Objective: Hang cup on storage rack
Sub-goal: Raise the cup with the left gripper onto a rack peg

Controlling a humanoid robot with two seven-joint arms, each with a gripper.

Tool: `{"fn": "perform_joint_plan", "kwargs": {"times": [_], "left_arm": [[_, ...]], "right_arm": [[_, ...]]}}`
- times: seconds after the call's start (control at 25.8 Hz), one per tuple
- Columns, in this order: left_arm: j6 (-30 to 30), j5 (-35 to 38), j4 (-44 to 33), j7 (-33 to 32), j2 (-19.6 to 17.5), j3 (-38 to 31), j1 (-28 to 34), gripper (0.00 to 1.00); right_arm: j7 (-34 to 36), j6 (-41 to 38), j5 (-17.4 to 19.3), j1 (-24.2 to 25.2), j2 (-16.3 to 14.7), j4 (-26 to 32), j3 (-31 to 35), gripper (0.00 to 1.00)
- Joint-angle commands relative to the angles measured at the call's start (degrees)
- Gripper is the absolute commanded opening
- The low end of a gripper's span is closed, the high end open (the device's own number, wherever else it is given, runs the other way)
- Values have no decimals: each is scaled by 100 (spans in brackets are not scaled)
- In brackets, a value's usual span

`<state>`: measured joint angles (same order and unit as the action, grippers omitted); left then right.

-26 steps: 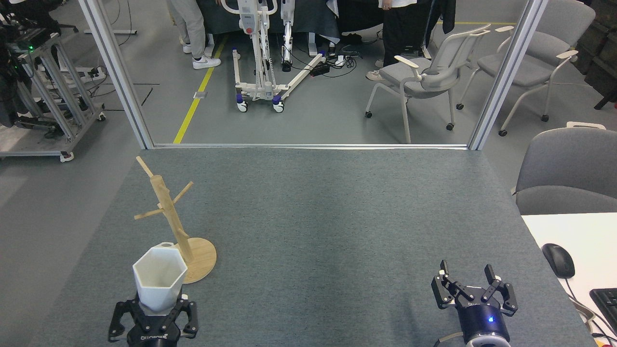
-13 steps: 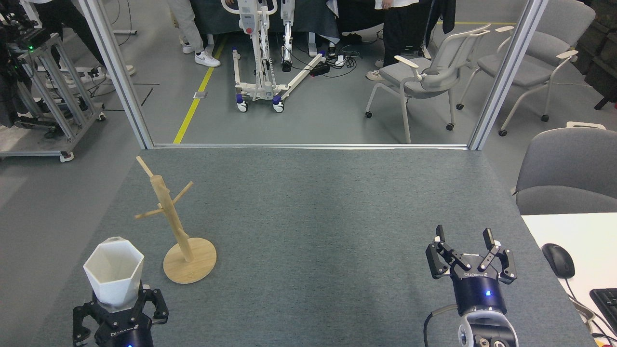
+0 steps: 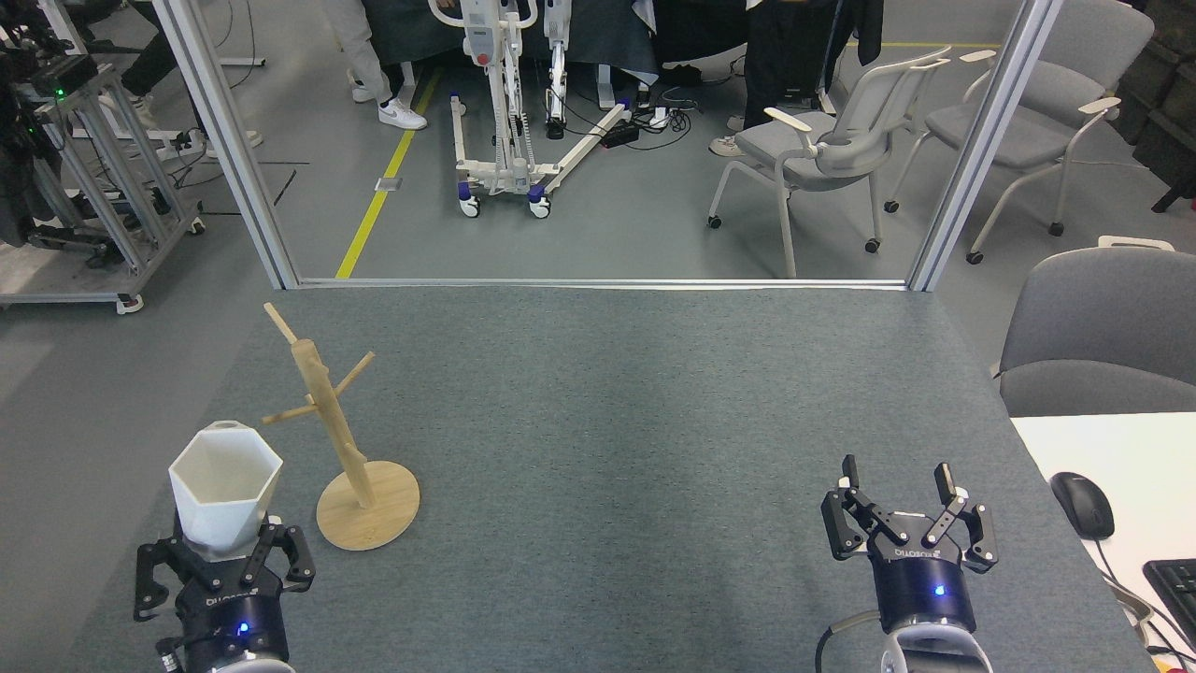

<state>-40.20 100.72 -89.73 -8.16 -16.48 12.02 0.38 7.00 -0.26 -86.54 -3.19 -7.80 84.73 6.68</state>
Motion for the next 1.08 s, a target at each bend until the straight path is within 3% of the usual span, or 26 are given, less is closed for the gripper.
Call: {"fn": "perform_joint_plan", "kwargs": {"times": [0.0, 0.35, 1.05], "left_arm": [[91, 0, 262, -28, -48, 11, -214, 8], [109, 0, 561, -54, -83, 55, -521, 7], [206, 44, 561, -54, -48, 301, -592, 7]], "right_arm": [[3, 43, 5, 12, -3, -88, -35, 99], [3, 43, 5, -6, -47, -422, -123, 99], [3, 43, 5, 3, -3, -431, -202, 99]]}}
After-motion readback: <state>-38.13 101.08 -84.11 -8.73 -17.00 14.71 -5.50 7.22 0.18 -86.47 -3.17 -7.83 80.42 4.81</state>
